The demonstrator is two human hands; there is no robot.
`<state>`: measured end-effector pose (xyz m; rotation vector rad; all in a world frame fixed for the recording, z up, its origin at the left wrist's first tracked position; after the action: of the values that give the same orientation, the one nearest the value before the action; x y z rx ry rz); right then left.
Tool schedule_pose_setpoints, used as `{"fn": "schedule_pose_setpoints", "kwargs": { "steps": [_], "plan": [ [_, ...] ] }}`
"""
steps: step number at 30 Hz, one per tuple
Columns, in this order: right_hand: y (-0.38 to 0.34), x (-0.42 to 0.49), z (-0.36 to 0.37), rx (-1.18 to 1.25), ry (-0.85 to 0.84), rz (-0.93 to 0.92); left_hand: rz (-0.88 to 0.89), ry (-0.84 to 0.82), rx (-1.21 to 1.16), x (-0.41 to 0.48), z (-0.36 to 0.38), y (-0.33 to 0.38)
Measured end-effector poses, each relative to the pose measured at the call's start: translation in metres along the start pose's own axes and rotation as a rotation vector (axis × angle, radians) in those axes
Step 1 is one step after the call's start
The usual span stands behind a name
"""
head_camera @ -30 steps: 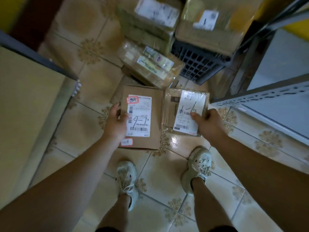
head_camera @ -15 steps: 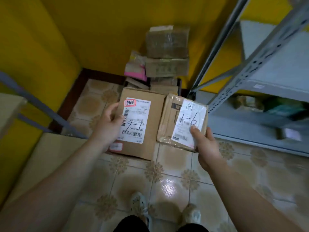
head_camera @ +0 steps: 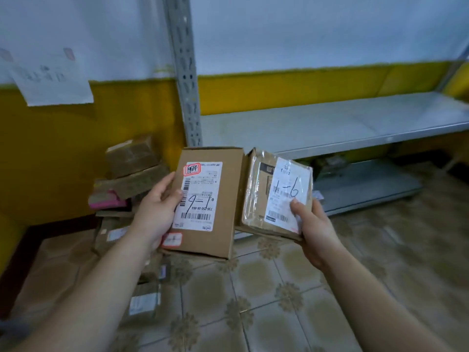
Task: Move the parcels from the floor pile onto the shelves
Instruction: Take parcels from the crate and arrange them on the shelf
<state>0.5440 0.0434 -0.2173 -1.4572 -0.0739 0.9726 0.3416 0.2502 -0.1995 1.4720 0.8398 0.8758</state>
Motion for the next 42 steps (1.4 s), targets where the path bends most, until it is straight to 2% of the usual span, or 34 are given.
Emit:
{"fn": "schedule_pose_setpoints", "kwargs": {
  "steps": [5, 12, 17, 27, 34, 42],
  "plan": [
    [-0.031, -0.022, -0.106, -0.031, 0.211, -0.122, 0.008, -0.213, -0.016, -0.015, 0.109, 0.029],
    [-0.051, -0.019, -0.187, -0.162, 0.432, -0.230, 0.048, -0.373, 0.109, -0.012, 0.206, 0.042],
    [-0.066, 0.028, -0.222, -0.240, 0.508, -0.178, 0.079, -0.459, 0.212, 0.023, 0.266, 0.026],
    [-0.104, 0.129, -0.306, -0.258, 0.582, 0.025, -0.049, -0.651, 0.201, 0.106, 0.398, -0.031],
    [-0.115, 0.180, -0.372, -0.270, 0.555, 0.124, -0.166, -0.641, 0.240, 0.117, 0.471, -0.057],
    [-0.142, 0.253, -0.450, -0.480, 0.397, 0.200, -0.280, -0.449, 0.264, 0.103, 0.544, -0.088]
  ]
}}
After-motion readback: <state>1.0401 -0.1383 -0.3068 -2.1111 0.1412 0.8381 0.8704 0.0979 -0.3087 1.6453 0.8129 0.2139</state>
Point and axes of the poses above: each hand's wrist, its own x-axis towards the middle knuckle, its own z-axis out of the palm, y = z × x, the point moved 2 cm from there along x, towards the middle knuckle, and after that the axes turned 12 degrees about z, right-handed, at the moved point
